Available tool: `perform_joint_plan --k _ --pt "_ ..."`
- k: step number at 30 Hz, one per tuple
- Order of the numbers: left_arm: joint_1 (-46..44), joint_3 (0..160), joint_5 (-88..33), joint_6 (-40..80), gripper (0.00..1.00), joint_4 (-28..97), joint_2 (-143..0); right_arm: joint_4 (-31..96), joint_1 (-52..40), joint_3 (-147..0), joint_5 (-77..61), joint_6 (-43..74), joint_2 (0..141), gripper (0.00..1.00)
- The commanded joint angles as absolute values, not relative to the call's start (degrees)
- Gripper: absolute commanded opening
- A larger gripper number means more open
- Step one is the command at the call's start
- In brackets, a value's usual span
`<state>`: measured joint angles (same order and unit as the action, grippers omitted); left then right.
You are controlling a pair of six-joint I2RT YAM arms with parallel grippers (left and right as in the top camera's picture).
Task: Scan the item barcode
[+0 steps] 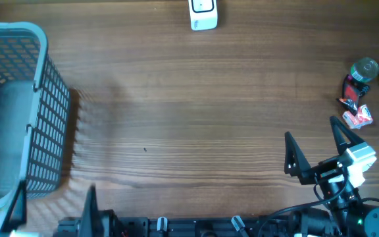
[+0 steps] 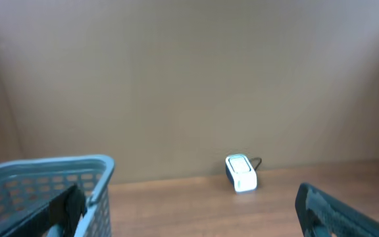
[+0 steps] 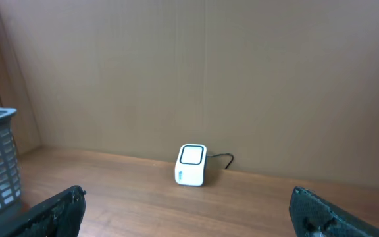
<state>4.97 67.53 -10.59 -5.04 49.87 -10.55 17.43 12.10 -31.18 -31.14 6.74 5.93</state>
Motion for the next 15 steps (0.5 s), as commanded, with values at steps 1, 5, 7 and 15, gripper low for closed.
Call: perform_joint_plan --k 1,5,7,15 --pt "4.7 58.4 -10.9 -6.1 1.00 43.8 -10.0 16.8 12.0 -30.2 -32.3 5.3 5.4 1.00" --pt "4.7 50.0 -10.5 -7.7 1.00 38.7 -9.9 17.0 12.0 -30.0 -31.3 5.3 5.4 1.00" --pt "4.7 45.5 -10.4 -7.7 1.00 35.0 -9.9 16.7 12.0 -29.1 -31.2 5.1 5.4 1.00" --pt "4.7 27.9 -10.2 -7.7 1.00 20.2 -9.9 18.5 12.0 -26.0 -23.5 4.4 5.4 1.00"
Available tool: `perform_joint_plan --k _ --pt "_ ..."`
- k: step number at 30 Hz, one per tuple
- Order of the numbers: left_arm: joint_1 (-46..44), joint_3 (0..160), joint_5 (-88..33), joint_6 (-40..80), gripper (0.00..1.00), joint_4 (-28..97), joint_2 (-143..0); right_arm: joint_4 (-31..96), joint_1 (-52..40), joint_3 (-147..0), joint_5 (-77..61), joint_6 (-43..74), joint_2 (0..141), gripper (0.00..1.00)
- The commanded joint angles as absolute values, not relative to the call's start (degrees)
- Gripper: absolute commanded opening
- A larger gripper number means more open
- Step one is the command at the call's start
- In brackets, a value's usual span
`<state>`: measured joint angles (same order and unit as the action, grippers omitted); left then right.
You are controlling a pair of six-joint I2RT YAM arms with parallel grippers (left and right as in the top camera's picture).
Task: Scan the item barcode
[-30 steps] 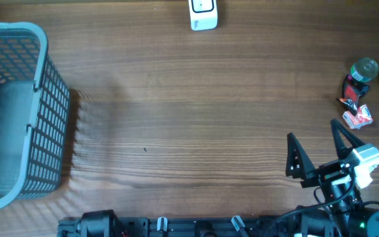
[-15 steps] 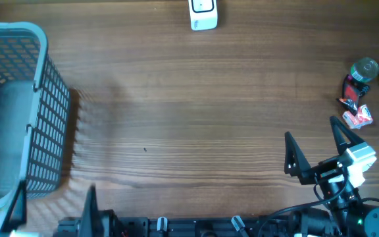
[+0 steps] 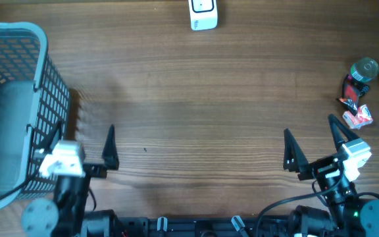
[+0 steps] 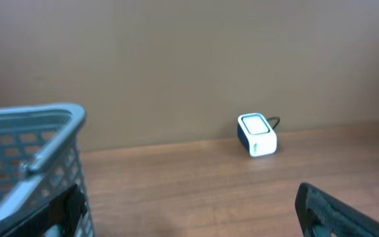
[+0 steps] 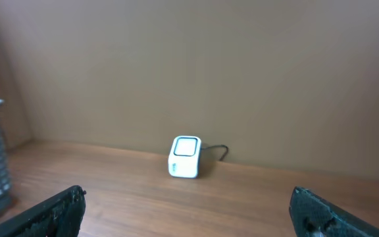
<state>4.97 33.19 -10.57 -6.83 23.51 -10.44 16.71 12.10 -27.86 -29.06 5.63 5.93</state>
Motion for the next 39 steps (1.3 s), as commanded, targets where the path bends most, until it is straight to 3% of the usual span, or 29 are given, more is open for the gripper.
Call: perform_joint_plan --k 1,11,17,22,39 --pt "4.7 25.5 -10.2 -7.7 1.00 18.0 -9.9 19.0 12.0 -25.3 -22.8 4.5 5.4 1.00" --pt "4.7 11.6 -8.7 -7.7 1.00 9.7 -9.9 11.4 12.0 -14.1 -23.1 3.7 5.4 1.00" --pt "4.7 7.1 -8.7 -7.7 1.00 5.1 -9.9 1.3 12.0 -3.7 -34.9 -4.5 5.4 1.00" --pt "4.7 5.3 -8.7 -10.3 1.00 5.3 -9.9 -3.6 12.0 -0.4 -35.8 -6.2 5.6 1.00" --pt "4.7 1.8 -9.0 -9.8 1.00 5.0 -9.9 -2.0 12.0 -0.3 -30.5 -4.4 5.9 1.00"
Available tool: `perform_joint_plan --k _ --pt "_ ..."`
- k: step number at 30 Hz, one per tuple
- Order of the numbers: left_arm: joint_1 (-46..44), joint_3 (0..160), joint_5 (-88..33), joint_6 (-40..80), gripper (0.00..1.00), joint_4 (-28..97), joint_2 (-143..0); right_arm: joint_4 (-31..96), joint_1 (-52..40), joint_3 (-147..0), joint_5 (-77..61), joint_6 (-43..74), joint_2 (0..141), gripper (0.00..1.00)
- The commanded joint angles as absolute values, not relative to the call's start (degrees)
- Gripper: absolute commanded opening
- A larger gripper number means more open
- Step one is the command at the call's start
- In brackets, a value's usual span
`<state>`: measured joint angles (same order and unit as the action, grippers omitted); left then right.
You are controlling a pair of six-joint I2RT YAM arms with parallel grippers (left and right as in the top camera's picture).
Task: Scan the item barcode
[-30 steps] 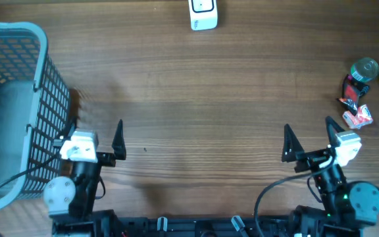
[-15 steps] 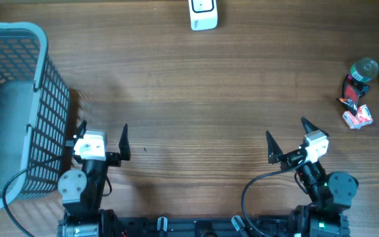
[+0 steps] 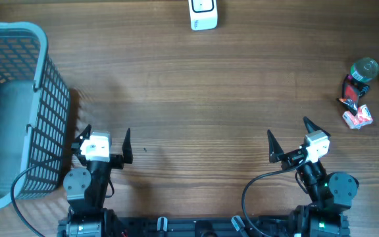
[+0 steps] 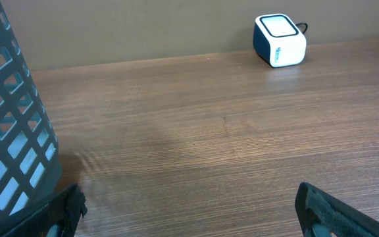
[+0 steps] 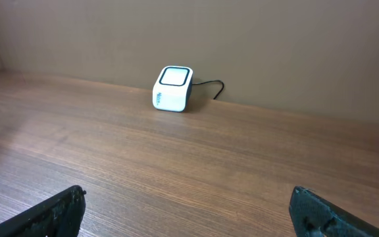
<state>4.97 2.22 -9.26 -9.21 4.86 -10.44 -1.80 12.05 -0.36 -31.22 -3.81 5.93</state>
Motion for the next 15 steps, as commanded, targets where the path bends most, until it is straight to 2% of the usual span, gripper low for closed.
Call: perform_joint_plan --k 1,9,13,15 --pt "4.7 1.8 -9.2 -9.8 1.00 5.2 -9.9 -2.0 12.0 -0.3 -30.5 -4.4 5.9 1.00" --pt "4.7 1.8 -11.3 -10.2 1.00 6.6 -10.0 -2.0 12.0 -0.3 -30.5 -4.4 5.9 1.00" --pt "4.7 1.8 -2.8 -10.3 1.00 7.3 -10.0 -2.0 12.0 -0.3 -30.5 -4.4 5.9 1.00" --pt "4.7 1.8 -2.4 -10.3 1.00 7.3 -10.1 -2.0 12.0 -0.3 -30.5 -4.4 5.9 1.00"
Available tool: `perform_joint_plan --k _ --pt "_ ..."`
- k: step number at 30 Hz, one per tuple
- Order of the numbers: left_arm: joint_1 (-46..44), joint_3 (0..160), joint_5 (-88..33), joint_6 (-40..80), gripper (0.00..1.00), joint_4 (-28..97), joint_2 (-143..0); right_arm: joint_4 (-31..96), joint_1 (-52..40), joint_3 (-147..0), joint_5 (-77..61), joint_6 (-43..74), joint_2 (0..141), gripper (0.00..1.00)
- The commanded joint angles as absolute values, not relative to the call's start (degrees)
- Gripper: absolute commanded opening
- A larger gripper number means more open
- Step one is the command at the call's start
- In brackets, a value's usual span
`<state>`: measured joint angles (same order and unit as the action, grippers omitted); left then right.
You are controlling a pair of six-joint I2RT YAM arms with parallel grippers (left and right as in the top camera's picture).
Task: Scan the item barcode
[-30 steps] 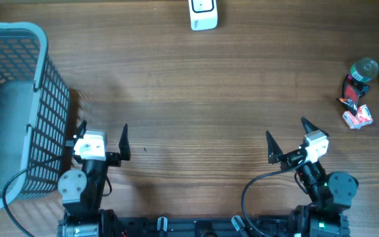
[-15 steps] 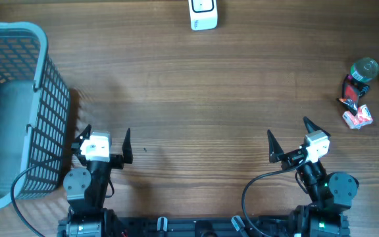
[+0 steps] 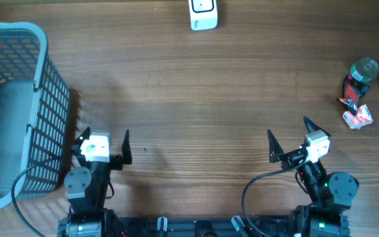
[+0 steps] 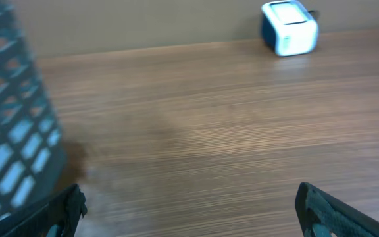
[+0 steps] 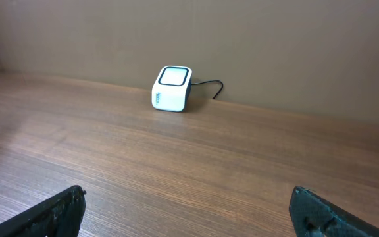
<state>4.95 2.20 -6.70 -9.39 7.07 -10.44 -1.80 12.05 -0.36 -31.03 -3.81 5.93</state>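
The white barcode scanner (image 3: 203,14) stands at the far edge of the table, also seen in the left wrist view (image 4: 289,26) and the right wrist view (image 5: 172,88). The items lie at the right edge: a green-capped bottle (image 3: 360,76), a yellow item and a red-and-white packet (image 3: 357,117). My left gripper (image 3: 104,141) is open at the front left, holding nothing. My right gripper (image 3: 288,133) is open at the front right, well short of the items.
A blue-grey mesh basket (image 3: 45,79) stands at the left, close beside my left gripper; its wall shows blurred in the left wrist view (image 4: 12,131). A bare wooden tabletop (image 3: 202,112) lies between the grippers and the scanner.
The left wrist view is now blurred, and the scanner sits a little higher and further right in it. The overhead view and the right arm show no change.
At first the left arm was barely in view at the front left, and the right gripper stood open at the front right. Then the left gripper appeared beside the basket. Later both grippers stood open near the front edge, facing the scanner, as they do now.
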Motion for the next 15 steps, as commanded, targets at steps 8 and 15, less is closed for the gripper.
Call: perform_joint_plan --k 8,15 --pt "4.4 1.7 -2.1 -9.9 1.00 7.1 -5.1 -2.0 12.0 -0.3 -30.5 -4.3 5.9 1.00" --pt "4.2 1.7 -2.0 -9.2 1.00 7.3 -0.2 -2.0 12.0 -0.3 -30.5 -4.3 5.9 1.00"
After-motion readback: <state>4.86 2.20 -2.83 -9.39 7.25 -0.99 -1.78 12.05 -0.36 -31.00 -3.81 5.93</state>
